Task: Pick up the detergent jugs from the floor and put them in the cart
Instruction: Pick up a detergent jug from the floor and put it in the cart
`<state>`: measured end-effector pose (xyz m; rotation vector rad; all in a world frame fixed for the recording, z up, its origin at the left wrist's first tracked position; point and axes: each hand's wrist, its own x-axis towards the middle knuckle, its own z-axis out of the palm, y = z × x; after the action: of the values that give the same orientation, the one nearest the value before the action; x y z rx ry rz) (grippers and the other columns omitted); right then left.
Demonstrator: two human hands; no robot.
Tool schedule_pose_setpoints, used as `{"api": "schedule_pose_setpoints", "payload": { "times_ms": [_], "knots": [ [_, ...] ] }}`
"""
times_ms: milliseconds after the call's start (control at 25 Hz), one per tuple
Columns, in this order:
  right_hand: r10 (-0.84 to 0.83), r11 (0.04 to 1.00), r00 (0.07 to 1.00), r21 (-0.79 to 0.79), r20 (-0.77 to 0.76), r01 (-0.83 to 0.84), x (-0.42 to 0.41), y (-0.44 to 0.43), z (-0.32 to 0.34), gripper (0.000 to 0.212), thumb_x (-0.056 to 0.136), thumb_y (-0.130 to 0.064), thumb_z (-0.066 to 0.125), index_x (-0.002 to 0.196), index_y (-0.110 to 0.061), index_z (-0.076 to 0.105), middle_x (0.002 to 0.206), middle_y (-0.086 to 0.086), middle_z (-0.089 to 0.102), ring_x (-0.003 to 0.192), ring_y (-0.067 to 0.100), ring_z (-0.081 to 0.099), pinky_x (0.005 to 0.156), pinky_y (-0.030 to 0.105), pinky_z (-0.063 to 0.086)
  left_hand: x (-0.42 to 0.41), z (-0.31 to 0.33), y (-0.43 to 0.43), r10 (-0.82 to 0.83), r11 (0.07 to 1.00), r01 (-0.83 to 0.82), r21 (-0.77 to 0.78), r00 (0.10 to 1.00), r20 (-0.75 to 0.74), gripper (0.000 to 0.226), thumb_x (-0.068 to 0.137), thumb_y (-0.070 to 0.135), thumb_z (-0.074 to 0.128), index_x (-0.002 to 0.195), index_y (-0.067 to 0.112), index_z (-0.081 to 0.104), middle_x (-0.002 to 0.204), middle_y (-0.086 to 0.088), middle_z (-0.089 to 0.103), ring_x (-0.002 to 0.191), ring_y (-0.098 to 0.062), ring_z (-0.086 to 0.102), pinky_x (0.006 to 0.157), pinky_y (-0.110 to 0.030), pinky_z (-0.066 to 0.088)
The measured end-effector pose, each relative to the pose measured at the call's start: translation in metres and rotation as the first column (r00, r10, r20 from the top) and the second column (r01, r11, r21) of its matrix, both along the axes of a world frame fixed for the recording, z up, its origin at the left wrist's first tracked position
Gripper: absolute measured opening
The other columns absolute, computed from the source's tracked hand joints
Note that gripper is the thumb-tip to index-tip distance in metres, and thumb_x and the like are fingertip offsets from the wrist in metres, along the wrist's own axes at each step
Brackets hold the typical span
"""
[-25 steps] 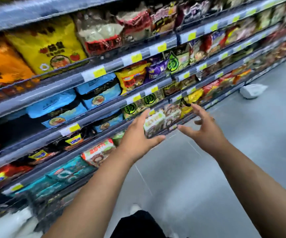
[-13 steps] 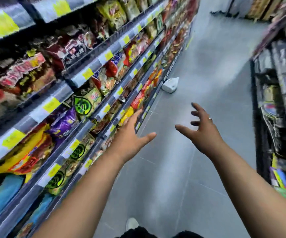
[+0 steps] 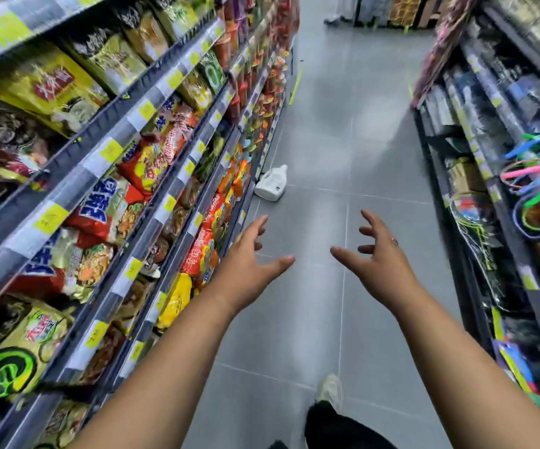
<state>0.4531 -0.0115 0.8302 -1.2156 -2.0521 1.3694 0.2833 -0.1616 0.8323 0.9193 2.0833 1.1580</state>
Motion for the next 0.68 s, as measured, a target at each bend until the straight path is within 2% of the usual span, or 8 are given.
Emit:
{"api": "schedule_pose_setpoints", "payload": {
  "times_ms": [120,320,480,680],
  "knots": [
    [0.063,0.998,0.998,-0.010,0.013,-0.063,-0.044,0.074,0.000,0.083,0.079,-0.037,0.077,0.146,-0.041,0.028,0.141,0.000,0.039,0.109,0.016,0.051,0.083,0.031,0.044,-0.036,0.003,0.068,0.090,0.996,-0.091,0.019,0.995,0.035,0.082,0.081,0.037,0.075,0.148,0.036,0.028,0.146,0.006,0.042,0.125,-0.010,0.046,0.104,-0.034,0.040],
    [0.152,0.988,0.987,-0.003,0.058,-0.152,-0.129,0.172,-0.004,0.082,0.078,-0.041,0.077,0.144,-0.043,0.029,0.140,-0.002,0.040,0.112,0.017,0.052,0.086,0.031,0.045,-0.104,0.005,0.154,0.118,0.993,-0.117,-0.015,0.993,0.005,0.078,0.084,0.035,0.072,0.148,0.035,0.027,0.147,0.010,0.039,0.122,-0.001,0.038,0.097,-0.023,0.031],
    [0.184,0.982,0.978,0.013,0.102,-0.186,-0.211,0.243,-0.018,0.084,0.077,-0.041,0.077,0.145,-0.042,0.028,0.142,-0.001,0.040,0.112,0.017,0.052,0.090,0.039,0.050,-0.184,-0.020,0.226,0.140,0.989,-0.138,-0.047,0.989,0.037,0.081,0.083,0.041,0.072,0.148,0.038,0.024,0.150,0.003,0.037,0.134,-0.009,0.038,0.102,-0.027,0.032],
    [0.145,0.987,0.975,0.039,0.166,-0.153,-0.324,0.336,-0.029,0.084,0.078,-0.042,0.076,0.146,-0.040,0.028,0.141,0.000,0.040,0.108,0.016,0.052,0.092,0.040,0.050,-0.298,-0.037,0.324,0.101,0.992,-0.097,-0.085,0.994,0.050,0.083,0.082,0.041,0.072,0.149,0.035,0.024,0.152,0.003,0.037,0.136,-0.013,0.038,0.105,-0.028,0.033]
  ]
}}
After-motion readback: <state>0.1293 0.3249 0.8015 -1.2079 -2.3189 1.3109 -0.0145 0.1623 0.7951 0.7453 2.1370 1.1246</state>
